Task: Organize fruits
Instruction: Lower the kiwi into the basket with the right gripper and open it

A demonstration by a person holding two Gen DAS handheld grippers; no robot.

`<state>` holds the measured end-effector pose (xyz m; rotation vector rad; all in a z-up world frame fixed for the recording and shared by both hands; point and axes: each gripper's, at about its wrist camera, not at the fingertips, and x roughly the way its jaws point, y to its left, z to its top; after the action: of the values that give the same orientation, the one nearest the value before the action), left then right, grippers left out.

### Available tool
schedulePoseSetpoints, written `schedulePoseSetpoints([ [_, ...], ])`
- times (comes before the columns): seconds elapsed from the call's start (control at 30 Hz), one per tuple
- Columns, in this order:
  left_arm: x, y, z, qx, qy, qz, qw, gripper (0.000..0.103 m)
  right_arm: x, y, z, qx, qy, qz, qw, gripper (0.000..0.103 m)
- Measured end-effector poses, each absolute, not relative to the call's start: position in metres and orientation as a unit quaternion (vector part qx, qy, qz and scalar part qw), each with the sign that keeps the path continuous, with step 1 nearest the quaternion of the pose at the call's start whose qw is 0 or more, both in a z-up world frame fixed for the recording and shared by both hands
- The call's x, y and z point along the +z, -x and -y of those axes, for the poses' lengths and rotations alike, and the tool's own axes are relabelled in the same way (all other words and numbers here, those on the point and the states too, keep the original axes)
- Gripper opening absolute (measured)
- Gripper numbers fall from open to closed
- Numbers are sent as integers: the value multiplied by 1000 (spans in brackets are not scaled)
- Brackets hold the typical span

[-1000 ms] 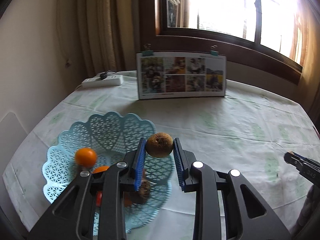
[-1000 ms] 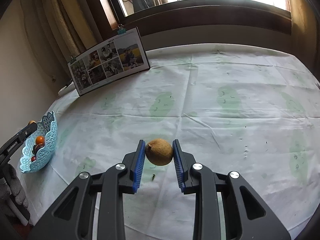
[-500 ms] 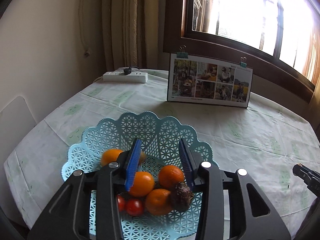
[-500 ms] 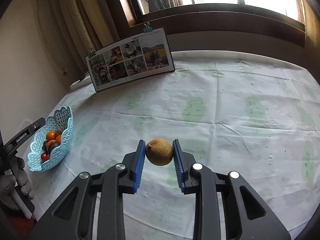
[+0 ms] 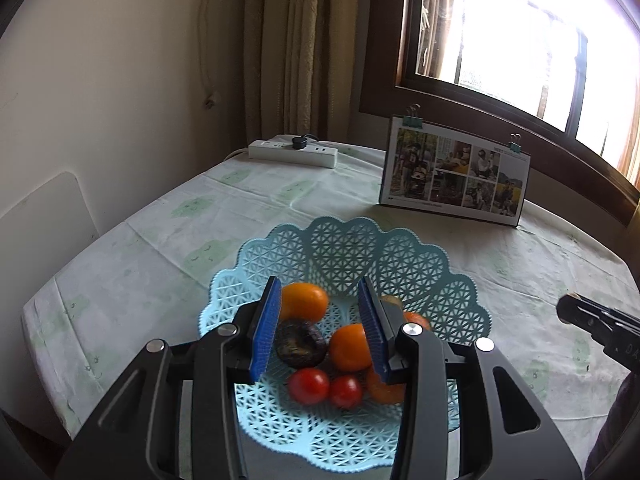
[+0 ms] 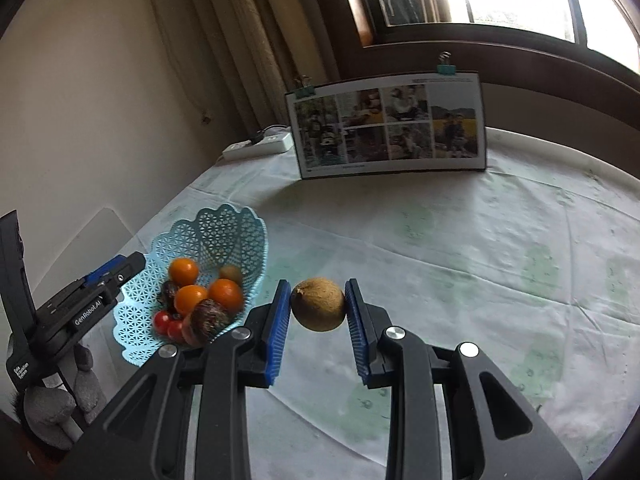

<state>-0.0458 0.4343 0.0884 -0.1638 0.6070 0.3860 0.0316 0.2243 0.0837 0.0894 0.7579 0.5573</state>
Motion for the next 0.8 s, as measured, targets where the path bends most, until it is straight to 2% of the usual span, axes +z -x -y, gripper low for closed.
schedulePoseSetpoints([
  [0.27, 80, 58, -449, 198, 87, -302, 929, 41, 90, -36, -286, 311, -11, -359, 880, 28],
  [0.37, 79, 61, -452, 203, 87, -300, 928, 56, 86, -39, -302, 315, -4, -363, 877, 28],
  [0.47, 79, 62, -453, 210, 81, -298, 928, 58, 81, -43, -314, 315, 1, -369, 874, 28],
  [0.53, 79, 62, -452, 207, 82, -299, 928, 63, 77, -46, -318, 313, 1, -374, 873, 29],
  [0.6, 80, 62, -452, 207, 81, -297, 929, 75, 75, -49, -318, 312, -3, -375, 873, 29],
  [0.63, 80, 62, -451, 209, 79, -295, 929, 79, 75, -49, -317, 311, -5, -375, 873, 32],
  [0.67, 80, 62, -451, 212, 78, -294, 929, 87, 75, -50, -315, 310, -8, -375, 874, 35],
  [0.73, 81, 63, -452, 219, 79, -289, 929, 94, 74, -50, -309, 302, -16, -373, 877, 55],
  [0.8, 83, 65, -452, 230, 76, -282, 928, 96, 73, -50, -302, 296, -21, -374, 879, 56],
])
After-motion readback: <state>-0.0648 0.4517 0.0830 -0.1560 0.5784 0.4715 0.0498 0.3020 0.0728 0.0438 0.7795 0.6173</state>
